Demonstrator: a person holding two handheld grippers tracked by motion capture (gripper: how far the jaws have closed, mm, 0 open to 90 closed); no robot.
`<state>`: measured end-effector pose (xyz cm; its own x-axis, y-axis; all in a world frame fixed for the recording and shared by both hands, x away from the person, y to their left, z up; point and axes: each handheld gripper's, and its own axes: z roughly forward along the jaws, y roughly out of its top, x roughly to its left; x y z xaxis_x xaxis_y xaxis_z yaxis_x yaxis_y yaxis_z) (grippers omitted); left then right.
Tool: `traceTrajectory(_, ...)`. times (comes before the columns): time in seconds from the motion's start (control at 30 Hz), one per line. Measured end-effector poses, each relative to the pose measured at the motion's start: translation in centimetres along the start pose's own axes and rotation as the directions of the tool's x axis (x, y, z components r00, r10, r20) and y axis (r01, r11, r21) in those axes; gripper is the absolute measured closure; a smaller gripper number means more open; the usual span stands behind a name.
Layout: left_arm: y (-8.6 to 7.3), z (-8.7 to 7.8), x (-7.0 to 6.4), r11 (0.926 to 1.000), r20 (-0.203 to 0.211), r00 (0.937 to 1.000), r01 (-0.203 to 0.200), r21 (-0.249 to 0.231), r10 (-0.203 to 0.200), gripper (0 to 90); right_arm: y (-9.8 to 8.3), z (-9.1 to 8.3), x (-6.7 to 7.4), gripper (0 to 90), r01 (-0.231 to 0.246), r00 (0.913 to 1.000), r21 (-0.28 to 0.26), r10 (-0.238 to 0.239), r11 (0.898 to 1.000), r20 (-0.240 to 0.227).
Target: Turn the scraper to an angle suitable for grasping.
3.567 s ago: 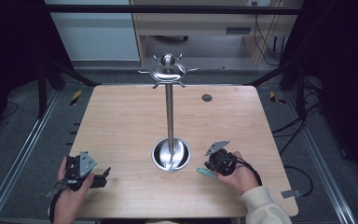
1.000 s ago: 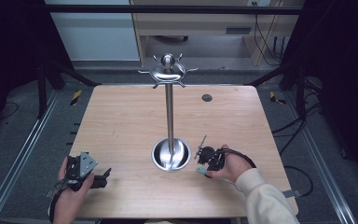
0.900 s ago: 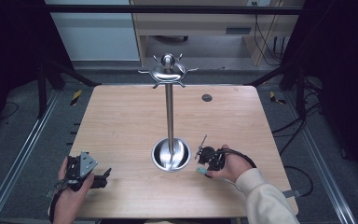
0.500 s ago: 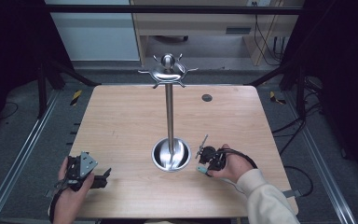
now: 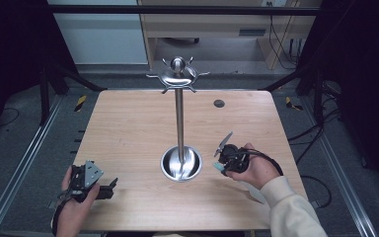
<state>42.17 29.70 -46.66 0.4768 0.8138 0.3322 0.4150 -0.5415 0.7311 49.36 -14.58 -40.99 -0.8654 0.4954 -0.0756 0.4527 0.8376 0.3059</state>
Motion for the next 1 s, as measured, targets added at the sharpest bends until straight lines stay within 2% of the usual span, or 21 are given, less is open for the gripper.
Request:
traceTrajectory(0.17, 0.0, 0.1, 0.0, 1.0000, 0.001, 1.0000, 0.005, -0.003, -0.005, 2.8, 0.0, -2.7, -0.3, 74.5, -0.022, 0.9995, -0.068, 0.023, 0.997, 0.021)
traceTrajectory(0.57, 0.0, 0.1, 0.0, 1.0000, 0.001, 1.0000, 0.004, -0.002, -0.004, 2.8, -0.3, -5.0, -0.7, 74.6, -0.042, 0.9984, -0.148, 0.047, 0.988, 0.031)
traceTrajectory(0.7, 0.0, 0.1, 0.0, 1.0000, 0.002, 1.0000, 0.005, -0.002, -0.005, 2.8, -0.5, -6.3, -0.8, 74.7, -0.047, 0.9978, -0.192, 0.055, 0.980, 0.036)
traceTrajectory(0.77, 0.0, 0.1, 0.0, 1.0000, 0.002, 1.0000, 0.004, -0.002, -0.004, 2.8, -0.5, -6.5, -0.7, 74.8, -0.051, 0.9976, -0.198, 0.059, 0.979, 0.037)
traceTrajectory(0.8, 0.0, 0.1, 0.0, 1.0000, 0.002, 1.0000, 0.005, -0.002, -0.005, 2.8, -0.4, -7.3, -0.6, 74.8, -0.052, 0.9973, -0.225, 0.062, 0.973, 0.038)
traceTrajectory(0.83, 0.0, 0.1, -0.1, 1.0000, 0.001, 1.0000, 0.004, -0.002, -0.004, 2.8, -0.4, -7.3, -0.6, 74.8, -0.052, 0.9973, -0.225, 0.062, 0.973, 0.038)
traceTrajectory(0.93, 0.0, 0.1, -0.1, 1.0000, 0.002, 1.0000, 0.002, 0.000, -0.002, 2.8, -0.1, -8.7, -0.3, 74.8, -0.041, 0.9979, -0.272, 0.053, 0.961, 0.037)
traceTrajectory(0.97, 0.0, 0.1, -0.1, 1.0000, 0.002, 1.0000, 0.002, 0.000, -0.002, 2.8, 0.2, -9.5, -0.1, 74.8, -0.035, 0.9979, -0.306, 0.050, 0.952, 0.041)
traceTrajectory(1.0, 0.0, 0.1, -0.1, 1.0000, 0.002, 1.0000, 0.001, 0.000, -0.001, 2.8, 0.3, -9.9, 0.0, 74.8, -0.027, 0.9982, -0.321, 0.043, 0.947, 0.041)
